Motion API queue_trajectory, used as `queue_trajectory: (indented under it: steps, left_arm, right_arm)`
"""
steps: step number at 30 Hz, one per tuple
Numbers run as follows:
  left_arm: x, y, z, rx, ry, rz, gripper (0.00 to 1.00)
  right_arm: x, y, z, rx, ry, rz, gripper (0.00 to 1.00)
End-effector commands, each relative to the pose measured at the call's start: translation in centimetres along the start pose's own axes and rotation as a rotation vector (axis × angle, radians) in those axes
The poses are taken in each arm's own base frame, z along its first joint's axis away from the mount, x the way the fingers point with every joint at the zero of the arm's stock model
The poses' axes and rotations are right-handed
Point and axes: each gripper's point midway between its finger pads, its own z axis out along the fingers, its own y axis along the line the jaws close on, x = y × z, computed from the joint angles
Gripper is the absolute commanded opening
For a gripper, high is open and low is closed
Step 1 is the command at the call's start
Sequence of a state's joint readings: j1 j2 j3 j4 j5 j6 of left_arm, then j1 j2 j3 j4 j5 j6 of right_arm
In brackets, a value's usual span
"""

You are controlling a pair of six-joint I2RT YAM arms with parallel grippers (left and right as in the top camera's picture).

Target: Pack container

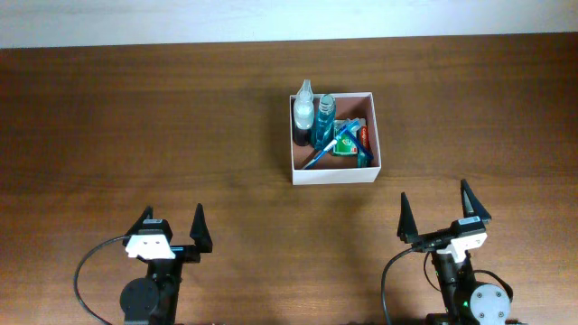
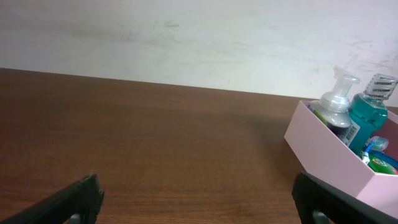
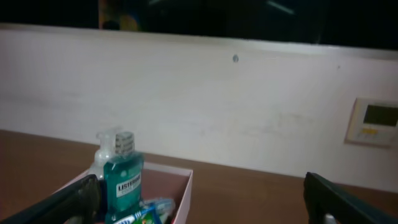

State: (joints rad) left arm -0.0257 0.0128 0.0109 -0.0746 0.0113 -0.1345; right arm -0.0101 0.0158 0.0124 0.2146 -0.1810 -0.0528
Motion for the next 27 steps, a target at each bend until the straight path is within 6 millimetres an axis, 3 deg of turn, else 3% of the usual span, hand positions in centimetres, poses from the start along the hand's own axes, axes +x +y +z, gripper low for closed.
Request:
queue_trajectory:
  steps: [1, 17, 27]
  left_arm:
    - [0.1, -0.2, 0.0, 0.014, 0.002, 0.016, 0.99]
    - [0.1, -0.2, 0.0, 0.014, 0.002, 0.015, 1.0]
    - [0.1, -0.2, 0.0, 0.014, 0.002, 0.016, 0.99]
  right_arm:
    - [0.7, 0.2, -0.1, -0.002, 0.022, 0.007, 0.99]
    - [6.6, 0.6, -0.9, -0.016, 0.264, 0.049, 0.99]
    - [6.7, 0.6, -0.9, -0.016, 0.267, 0.05, 0.99]
